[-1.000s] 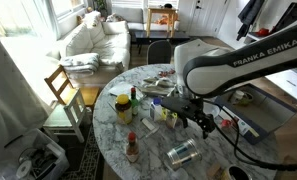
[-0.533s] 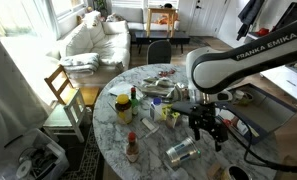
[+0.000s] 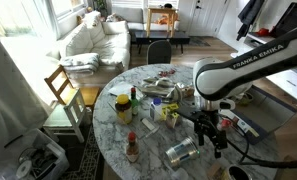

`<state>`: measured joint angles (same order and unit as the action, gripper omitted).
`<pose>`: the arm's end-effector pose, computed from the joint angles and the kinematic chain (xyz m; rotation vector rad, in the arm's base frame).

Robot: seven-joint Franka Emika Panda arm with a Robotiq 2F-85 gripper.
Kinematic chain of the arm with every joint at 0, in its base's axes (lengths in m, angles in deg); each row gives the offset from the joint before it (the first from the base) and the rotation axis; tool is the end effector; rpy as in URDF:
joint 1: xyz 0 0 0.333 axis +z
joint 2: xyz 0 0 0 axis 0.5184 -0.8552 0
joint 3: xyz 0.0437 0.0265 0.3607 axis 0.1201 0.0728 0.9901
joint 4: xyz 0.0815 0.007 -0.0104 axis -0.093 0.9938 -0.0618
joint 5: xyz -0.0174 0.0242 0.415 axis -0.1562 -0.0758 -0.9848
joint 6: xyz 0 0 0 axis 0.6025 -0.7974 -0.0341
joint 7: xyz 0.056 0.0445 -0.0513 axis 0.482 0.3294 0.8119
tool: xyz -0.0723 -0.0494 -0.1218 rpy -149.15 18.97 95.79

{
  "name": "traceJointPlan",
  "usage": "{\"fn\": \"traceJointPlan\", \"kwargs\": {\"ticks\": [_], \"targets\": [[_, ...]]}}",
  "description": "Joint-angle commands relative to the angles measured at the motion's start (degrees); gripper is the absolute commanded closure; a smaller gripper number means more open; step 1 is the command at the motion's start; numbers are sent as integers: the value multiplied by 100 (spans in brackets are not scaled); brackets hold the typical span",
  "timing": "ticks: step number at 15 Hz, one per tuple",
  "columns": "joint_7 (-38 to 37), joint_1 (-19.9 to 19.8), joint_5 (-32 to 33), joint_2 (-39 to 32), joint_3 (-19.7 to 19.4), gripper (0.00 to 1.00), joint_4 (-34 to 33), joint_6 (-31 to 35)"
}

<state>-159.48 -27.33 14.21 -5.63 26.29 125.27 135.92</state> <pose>0.4854 0.0690 0.2315 1.5105 -2.3034 -0.7346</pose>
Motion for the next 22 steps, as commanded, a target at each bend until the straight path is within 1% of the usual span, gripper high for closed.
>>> {"fn": "traceJointPlan", "kwargs": {"ticks": [1, 3, 5, 6, 7, 8, 9, 10, 13, 17, 18, 20, 21, 22], "targets": [[-96, -36, -255, 5, -19, 0, 172, 309], [89, -83, -606, -80, 24, 0, 148, 532], [258, -111, -1002, -169, 54, 8, 122, 761], [346, -123, -1186, -208, 63, 7, 123, 876], [425, -127, -1334, -242, 64, 13, 130, 978], [508, -136, -1487, -274, 66, 17, 143, 1092], [564, -137, -1594, -301, 63, 27, 154, 1182], [640, -144, -1719, -320, 63, 43, 169, 1271], [788, -156, -1930, -303, 29, 67, 245, 1464], [901, -190, -1974, -148, -18, 96, 362, 1564], [893, -198, -1927, -115, -29, 100, 380, 1533], [923, -224, -1875, -28, -42, 100, 413, 1446], [977, -238, -1890, 39, -38, 98, 440, 1447], [978, -240, -1851, 90, -45, 99, 456, 1430]]}}
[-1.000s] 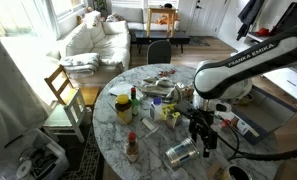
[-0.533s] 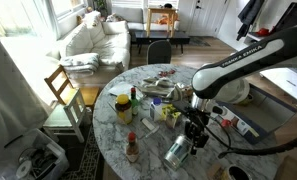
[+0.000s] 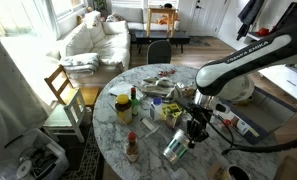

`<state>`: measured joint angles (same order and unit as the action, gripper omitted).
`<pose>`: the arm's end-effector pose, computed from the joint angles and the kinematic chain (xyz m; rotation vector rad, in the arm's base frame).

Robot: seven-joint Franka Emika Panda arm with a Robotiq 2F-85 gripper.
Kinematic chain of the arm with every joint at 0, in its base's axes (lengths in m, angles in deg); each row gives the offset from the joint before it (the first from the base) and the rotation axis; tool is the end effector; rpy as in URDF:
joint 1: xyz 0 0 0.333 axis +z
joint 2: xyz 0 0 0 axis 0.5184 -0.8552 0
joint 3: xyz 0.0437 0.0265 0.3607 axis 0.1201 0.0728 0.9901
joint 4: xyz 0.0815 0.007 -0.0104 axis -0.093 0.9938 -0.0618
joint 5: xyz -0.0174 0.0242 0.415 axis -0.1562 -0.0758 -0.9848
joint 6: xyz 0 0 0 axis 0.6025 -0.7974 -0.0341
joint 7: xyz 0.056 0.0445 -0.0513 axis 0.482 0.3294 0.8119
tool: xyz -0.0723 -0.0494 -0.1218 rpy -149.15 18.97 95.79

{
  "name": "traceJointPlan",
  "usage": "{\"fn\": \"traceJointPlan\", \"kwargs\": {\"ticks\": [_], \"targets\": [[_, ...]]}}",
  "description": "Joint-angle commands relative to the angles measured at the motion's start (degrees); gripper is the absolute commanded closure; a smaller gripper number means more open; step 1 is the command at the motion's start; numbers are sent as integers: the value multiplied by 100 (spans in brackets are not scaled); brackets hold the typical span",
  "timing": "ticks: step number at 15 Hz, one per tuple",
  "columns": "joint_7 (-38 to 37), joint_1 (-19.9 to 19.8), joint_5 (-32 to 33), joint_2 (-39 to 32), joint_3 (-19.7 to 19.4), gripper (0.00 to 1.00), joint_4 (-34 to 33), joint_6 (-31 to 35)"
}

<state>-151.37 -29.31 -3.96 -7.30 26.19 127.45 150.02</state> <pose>0.5169 0.0622 0.2129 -1.4359 2.6313 0.8735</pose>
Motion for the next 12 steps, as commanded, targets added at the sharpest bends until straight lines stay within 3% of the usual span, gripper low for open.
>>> {"fn": "traceJointPlan", "kwargs": {"ticks": [1, 6, 12], "targets": [[157, -45, 30, 338, -45, 99, 261, -29], [-281, 75, 875, 1026, -71, 98, 403, -461], [-2024, 162, 2857, 2285, 181, 98, 214, -2153]]}}
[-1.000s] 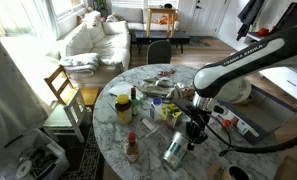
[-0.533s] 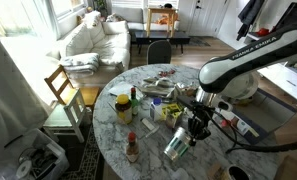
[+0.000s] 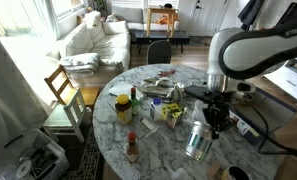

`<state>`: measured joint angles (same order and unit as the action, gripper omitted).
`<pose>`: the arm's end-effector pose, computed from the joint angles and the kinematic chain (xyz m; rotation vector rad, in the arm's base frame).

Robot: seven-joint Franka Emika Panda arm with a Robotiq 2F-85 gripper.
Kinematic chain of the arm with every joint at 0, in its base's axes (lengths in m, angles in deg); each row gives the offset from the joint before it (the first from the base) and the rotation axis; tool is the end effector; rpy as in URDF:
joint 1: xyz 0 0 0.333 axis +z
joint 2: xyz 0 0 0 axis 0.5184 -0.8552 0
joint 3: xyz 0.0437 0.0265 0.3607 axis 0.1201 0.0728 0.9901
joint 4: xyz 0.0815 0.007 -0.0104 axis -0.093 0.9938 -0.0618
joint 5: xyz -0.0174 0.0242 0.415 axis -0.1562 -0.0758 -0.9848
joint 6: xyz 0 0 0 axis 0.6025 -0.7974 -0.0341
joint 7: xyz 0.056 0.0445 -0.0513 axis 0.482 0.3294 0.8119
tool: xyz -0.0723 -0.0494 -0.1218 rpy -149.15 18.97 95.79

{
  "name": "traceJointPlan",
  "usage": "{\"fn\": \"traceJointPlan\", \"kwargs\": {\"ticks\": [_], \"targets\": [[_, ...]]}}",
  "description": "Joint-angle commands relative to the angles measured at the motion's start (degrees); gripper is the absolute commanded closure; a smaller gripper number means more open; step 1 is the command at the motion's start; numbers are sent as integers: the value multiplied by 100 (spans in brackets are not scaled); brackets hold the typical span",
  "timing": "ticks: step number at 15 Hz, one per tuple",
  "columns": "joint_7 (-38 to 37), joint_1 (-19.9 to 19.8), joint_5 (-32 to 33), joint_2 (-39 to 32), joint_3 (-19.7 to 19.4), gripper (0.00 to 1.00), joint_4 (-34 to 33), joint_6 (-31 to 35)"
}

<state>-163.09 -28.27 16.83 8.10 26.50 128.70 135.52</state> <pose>0.4731 0.0574 0.3249 1.5651 -2.4484 -0.5833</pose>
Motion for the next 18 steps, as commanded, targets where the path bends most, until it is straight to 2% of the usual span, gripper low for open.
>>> {"fn": "traceJointPlan", "kwargs": {"ticks": [1, 4, 7, 12, 13, 14, 18], "targets": [[-1156, 57, 1037, 944, 249, 98, -15, -1080], [-1890, 10, 1663, 1288, 555, 98, -410, -2135], [-2196, -30, 2303, 1154, 767, 98, -877, -2632], [-2348, -30, 3446, 442, 778, 98, -1208, -2228], [-2180, 45, 3096, 837, 734, 98, -1041, -2399], [-2186, 46, 3149, 713, 717, 94, -1073, -2368], [-2186, 54, 3145, 728, 721, 94, -1088, -2369]]}}
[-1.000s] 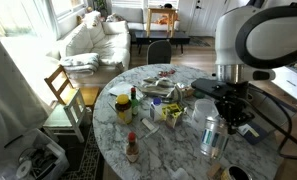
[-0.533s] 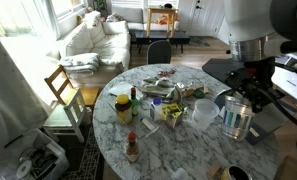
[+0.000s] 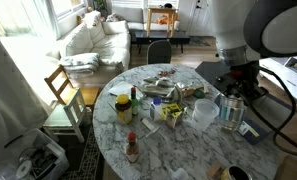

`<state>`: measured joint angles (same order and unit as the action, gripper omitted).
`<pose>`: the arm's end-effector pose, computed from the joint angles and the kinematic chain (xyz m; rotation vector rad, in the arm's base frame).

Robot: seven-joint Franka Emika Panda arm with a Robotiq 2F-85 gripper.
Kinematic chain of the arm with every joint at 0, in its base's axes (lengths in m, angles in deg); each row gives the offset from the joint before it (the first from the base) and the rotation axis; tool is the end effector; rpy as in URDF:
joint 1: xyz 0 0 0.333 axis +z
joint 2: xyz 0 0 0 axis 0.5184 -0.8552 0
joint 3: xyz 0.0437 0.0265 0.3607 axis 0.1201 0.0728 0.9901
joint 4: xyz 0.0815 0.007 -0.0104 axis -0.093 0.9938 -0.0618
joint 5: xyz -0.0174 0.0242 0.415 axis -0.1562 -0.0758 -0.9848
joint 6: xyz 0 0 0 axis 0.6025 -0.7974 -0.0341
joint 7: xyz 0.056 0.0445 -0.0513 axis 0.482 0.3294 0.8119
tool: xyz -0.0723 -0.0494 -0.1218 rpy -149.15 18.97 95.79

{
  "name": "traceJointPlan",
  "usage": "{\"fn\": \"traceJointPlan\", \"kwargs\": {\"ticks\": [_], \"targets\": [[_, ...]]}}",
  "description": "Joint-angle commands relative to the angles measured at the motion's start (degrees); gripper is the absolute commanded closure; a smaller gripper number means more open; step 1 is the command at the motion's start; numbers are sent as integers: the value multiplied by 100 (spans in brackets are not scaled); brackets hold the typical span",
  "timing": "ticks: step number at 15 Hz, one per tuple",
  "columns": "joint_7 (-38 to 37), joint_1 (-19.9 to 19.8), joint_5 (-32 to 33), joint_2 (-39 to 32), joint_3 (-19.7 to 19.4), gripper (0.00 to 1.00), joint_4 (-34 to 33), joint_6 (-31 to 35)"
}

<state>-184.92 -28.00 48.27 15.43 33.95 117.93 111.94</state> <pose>0.4566 0.0471 0.4560 1.3286 -2.2383 0.1802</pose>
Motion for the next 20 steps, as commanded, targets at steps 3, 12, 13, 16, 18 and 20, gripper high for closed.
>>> {"fn": "traceJointPlan", "kwargs": {"ticks": [3, 12, 13, 16, 18, 20], "targets": [[-24, -42, 194, -68, -80, 98, 7, 95], [-369, -90, 1001, -565, -186, 98, -42, 965], [-458, -85, 1101, -614, -197, 98, -33, 1042], [-694, -82, 1389, -798, -246, 98, -3, 1252], [-830, -72, 1483, -919, -285, 98, 4, 1487], [-958, -72, 1548, -1032, -335, 98, 15, 1737]]}}
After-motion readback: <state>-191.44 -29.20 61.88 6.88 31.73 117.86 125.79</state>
